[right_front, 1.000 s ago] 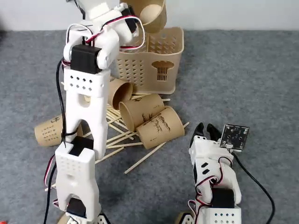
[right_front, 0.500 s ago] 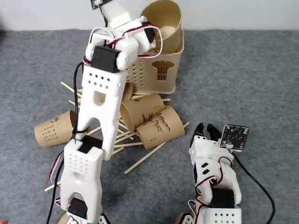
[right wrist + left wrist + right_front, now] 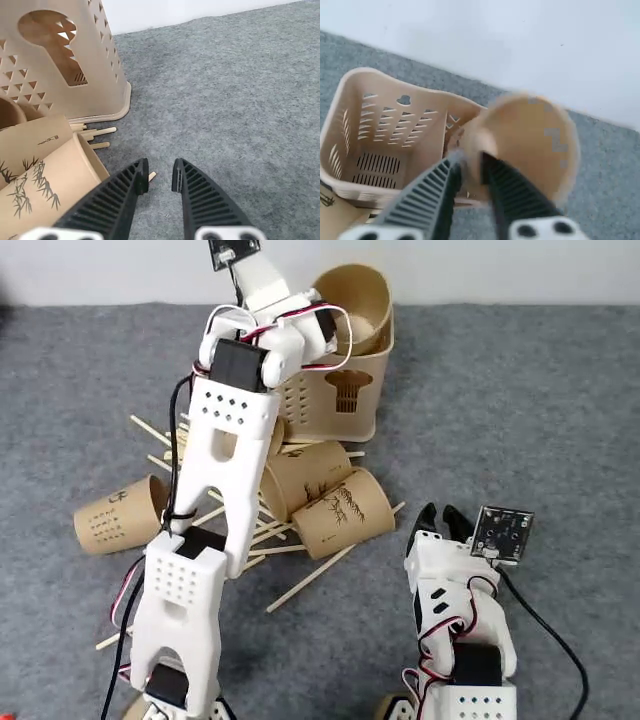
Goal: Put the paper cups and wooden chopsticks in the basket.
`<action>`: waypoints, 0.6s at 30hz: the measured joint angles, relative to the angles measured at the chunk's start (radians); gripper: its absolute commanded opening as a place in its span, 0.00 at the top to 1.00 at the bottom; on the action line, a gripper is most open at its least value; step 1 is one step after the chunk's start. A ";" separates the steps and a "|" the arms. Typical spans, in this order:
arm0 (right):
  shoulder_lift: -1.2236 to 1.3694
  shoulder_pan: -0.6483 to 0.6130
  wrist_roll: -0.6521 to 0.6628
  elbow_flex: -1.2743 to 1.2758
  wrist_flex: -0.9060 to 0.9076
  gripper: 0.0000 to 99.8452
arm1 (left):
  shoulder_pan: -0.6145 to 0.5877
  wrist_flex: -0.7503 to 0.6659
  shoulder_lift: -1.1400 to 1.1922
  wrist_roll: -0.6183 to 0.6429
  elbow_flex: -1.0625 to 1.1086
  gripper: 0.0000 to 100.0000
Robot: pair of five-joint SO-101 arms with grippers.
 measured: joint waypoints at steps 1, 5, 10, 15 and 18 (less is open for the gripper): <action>0.000 0.000 0.000 0.000 0.000 0.90 | 0.000 0.006 0.000 0.000 0.000 0.75; 0.000 0.000 0.000 0.000 0.000 0.90 | 0.000 0.084 0.000 0.000 -0.035 0.75; 0.000 0.000 0.000 0.000 0.000 0.89 | 0.000 0.149 0.000 0.000 -0.192 0.75; 0.000 0.000 0.000 0.000 -0.118 0.81 | 0.000 0.287 -0.008 0.000 -0.388 0.75; 0.000 0.000 0.011 0.000 -0.227 0.81 | -0.009 0.345 -0.055 0.000 -0.391 0.75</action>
